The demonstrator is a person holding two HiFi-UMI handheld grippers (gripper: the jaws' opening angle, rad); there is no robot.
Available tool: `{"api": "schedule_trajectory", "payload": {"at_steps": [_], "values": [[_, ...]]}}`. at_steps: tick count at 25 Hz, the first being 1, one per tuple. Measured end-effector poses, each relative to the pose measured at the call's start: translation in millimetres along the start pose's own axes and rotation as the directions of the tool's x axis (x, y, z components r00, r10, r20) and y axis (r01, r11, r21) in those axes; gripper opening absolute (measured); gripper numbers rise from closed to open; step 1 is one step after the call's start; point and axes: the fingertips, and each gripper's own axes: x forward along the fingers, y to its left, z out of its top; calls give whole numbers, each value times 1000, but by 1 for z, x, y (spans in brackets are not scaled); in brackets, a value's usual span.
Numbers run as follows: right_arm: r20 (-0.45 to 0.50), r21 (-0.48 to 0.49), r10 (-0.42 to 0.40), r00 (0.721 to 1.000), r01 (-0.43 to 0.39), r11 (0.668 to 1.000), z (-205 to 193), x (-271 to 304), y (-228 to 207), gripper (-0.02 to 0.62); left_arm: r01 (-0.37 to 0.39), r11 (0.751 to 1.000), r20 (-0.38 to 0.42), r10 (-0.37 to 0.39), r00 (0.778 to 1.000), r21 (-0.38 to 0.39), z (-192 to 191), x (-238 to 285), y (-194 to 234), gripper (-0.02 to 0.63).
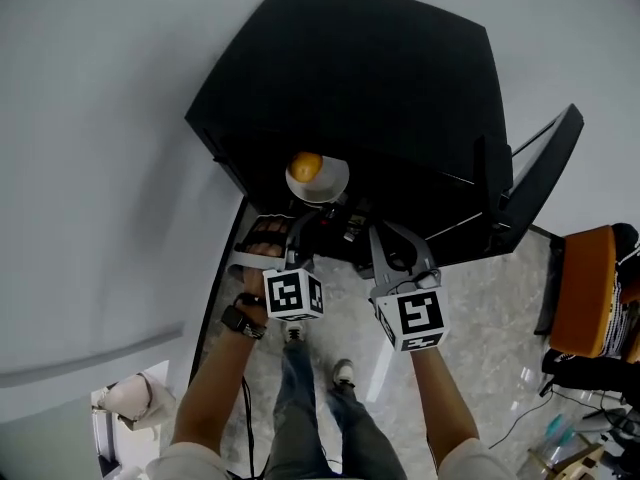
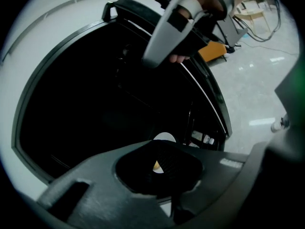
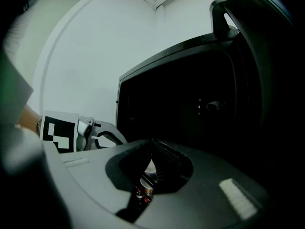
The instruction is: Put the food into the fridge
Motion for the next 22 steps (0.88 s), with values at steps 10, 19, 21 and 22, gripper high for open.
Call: {"api": "schedule_trajectory", "payload": {"at_steps": [10,19,21,22], "values": [[29,-19,11,1000,-11,1000,41,-22,6,6,-73,944,36,89,995,-323,16,-40,45,0],[106,-29,15,994,-12,1000,102,-71,17,6,-113,873,48,154,987,-474,42,-123,72,0],[106,-44,22,994,-18,999,113,-85,21,6,-113,846,62,170,984,-521,51,-143,79,0],[106,-53,26,994,-20,998,119,-92,24,6,-112,831,70,179,981,-545,55,-154,83,0]]}}
